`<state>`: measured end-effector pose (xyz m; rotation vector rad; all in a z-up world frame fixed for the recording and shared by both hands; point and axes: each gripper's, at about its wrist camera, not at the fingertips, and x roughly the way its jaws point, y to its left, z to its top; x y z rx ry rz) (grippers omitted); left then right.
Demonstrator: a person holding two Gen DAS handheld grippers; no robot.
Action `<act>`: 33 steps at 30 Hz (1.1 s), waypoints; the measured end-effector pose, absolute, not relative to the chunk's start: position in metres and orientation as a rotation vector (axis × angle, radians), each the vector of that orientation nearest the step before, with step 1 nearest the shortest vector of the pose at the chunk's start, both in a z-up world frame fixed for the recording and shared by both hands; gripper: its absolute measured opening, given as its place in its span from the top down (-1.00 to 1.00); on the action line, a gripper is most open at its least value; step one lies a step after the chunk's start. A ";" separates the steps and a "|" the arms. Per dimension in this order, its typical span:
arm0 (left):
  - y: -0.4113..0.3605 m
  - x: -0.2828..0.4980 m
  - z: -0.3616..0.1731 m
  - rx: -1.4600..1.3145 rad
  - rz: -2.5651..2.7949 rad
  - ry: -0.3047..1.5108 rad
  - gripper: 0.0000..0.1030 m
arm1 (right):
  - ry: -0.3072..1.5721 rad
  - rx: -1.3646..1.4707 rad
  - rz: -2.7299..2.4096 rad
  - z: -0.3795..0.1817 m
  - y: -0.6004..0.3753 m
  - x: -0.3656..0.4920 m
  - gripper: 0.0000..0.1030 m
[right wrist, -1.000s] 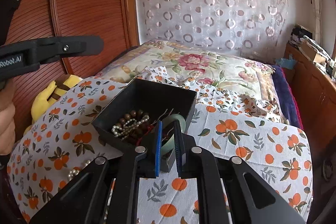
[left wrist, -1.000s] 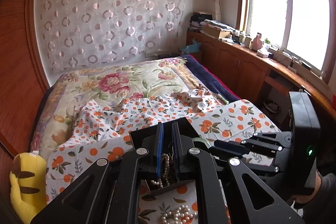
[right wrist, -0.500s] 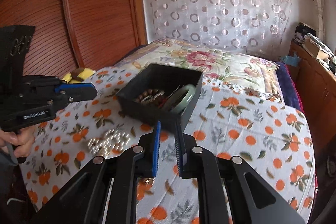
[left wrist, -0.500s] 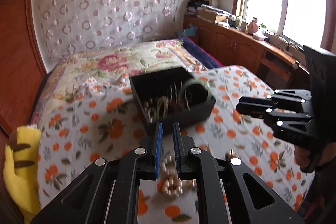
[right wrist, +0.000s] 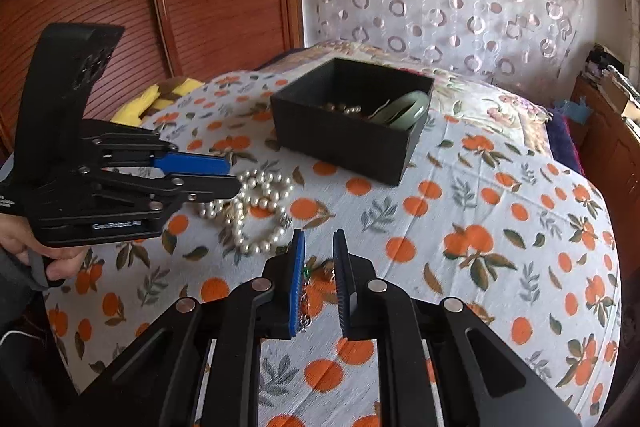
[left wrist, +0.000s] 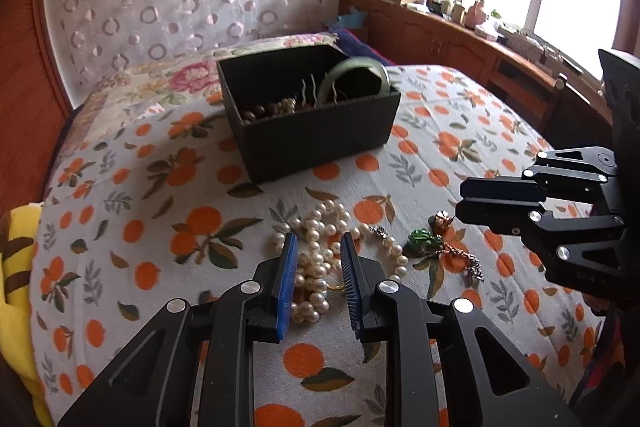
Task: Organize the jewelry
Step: 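Grasp the pearl bracelet with the left tool while the right tool grasps the green pendant chain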
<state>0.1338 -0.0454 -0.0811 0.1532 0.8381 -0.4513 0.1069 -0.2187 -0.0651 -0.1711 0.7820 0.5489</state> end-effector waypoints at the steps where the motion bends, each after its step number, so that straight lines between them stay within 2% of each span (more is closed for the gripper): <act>1: -0.046 0.135 -0.083 0.156 -0.451 0.842 0.60 | 0.787 -0.172 0.551 -0.067 -0.219 0.107 0.69; 9: -0.049 0.144 -0.089 0.174 -0.428 0.853 0.58 | 0.804 -0.168 0.573 -0.070 -0.216 0.104 0.69; 13: -0.044 0.143 -0.088 0.172 -0.425 0.858 0.87 | 0.811 -0.176 0.576 -0.071 -0.214 0.106 0.69; 33: -0.016 0.133 -0.077 0.105 -0.390 0.828 0.87 | 0.882 -0.294 0.594 -0.086 -0.191 0.124 0.68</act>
